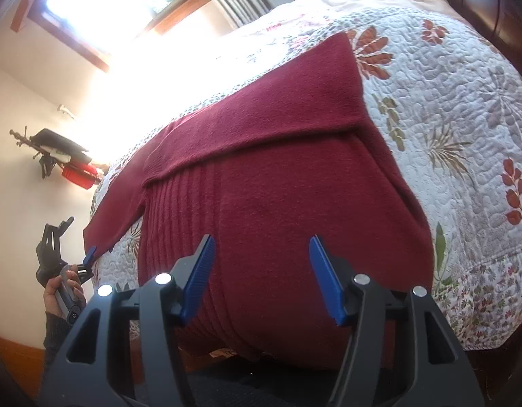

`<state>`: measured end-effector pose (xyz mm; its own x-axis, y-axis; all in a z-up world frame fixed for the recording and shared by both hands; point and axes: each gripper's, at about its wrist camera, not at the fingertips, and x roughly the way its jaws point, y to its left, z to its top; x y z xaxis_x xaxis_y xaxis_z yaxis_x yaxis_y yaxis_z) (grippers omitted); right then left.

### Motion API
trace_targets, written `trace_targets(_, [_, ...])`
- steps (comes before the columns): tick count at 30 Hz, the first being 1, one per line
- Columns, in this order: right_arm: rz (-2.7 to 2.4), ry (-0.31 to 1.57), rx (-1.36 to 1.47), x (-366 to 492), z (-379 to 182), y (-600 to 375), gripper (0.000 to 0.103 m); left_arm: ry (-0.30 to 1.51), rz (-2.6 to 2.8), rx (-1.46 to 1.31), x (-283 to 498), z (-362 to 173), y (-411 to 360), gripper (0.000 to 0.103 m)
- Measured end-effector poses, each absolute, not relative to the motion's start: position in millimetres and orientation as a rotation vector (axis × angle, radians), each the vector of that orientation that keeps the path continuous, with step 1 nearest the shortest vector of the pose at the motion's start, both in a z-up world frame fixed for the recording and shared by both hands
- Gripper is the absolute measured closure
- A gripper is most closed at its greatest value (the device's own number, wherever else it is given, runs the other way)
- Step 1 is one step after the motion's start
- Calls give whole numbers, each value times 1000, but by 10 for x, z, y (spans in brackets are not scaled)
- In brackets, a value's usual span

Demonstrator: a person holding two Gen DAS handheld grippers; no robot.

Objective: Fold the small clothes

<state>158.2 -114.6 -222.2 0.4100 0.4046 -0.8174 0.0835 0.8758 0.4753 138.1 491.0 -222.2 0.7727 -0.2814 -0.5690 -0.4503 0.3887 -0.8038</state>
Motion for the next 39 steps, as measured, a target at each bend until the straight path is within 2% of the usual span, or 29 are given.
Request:
trace_targets(4, [280, 1159, 421, 1698, -2196, -902, 44, 625, 311, -1312, 833, -2402, 5653, 8])
trace_targets(7, [306, 1155, 405, 1749, -2140, -777, 44, 578, 375, -1371, 733, -2572, 6112, 8])
trace_targets(11, [309, 1152, 392, 1746, -2080, -694, 44, 597, 431, -1395, 852, -2795, 6347, 8])
trace_targets(16, [270, 1158, 405, 1666, -2094, -752, 43, 583, 464, -1350, 937, -2808, 6433, 10])
trace_targets(17, [261, 1160, 410, 1647, -2102, -772, 43, 574, 466, -1340, 942, -2793, 6443, 13])
trace_targets(18, [253, 1161, 414, 1630, -2108, -793, 43, 576, 473, -1332, 946, -2779, 6452, 29])
trace_targets(19, [245, 1161, 417, 1613, -2109, -811, 43, 587, 476, -1328, 958, -2794, 6461, 51])
trace_targets(20, [240, 1160, 419, 1598, -2109, -827, 43, 599, 479, -1327, 955, -2817, 6467, 58])
trace_targets(22, [234, 1155, 420, 1573, -2095, -847, 43, 615, 481, -1317, 972, -2829, 6488, 83])
trace_targets(24, [231, 1149, 420, 1556, -2078, -868, 42, 609, 482, -1294, 977, -2767, 6483, 94])
trace_targets(27, [228, 1137, 424, 1547, -2042, -896, 43, 558, 442, -1243, 997, -2501, 6428, 95])
trace_targets(31, [228, 1125, 436, 1523, -2013, -950, 43, 508, 328, -1122, 1211, -1893, 6221, 96])
trace_targets(39, [229, 1119, 469, 1465, -2049, -1071, 43, 466, 8, -818, 1931, -559, 5135, 96])
